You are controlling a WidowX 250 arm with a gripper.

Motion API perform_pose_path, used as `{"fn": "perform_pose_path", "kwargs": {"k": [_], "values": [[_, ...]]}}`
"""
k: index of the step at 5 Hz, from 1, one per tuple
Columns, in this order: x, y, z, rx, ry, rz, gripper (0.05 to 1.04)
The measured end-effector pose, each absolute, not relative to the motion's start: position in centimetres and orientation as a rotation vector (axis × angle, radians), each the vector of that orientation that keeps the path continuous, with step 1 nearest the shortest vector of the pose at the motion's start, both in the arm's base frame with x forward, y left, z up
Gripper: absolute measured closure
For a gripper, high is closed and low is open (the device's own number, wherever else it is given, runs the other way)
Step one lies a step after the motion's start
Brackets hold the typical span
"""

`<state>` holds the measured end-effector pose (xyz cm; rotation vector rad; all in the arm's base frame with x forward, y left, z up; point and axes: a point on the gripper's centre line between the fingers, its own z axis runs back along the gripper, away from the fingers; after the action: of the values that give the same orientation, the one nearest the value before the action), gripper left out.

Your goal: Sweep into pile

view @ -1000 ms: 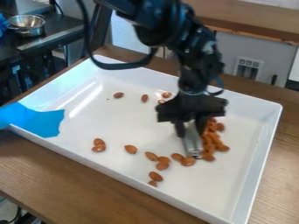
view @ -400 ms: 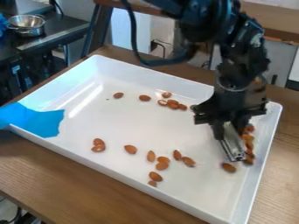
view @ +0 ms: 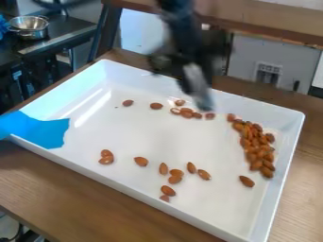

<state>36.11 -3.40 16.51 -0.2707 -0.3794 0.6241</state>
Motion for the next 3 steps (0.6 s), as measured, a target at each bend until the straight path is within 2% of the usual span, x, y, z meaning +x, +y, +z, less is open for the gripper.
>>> {"fn": "perform_pose_path", "kwargs": {"k": [1, 2, 3], "values": [[33.8, 0.6, 16.4, -0.247, -0.393, 0.509, 0.713], [31.5, 5.1, 12.9, -0.078, -0.383, 0.284, 0.713], [30.8, 6.4, 10.4, 0.046, -0.366, 0.102, 0.713]]}}
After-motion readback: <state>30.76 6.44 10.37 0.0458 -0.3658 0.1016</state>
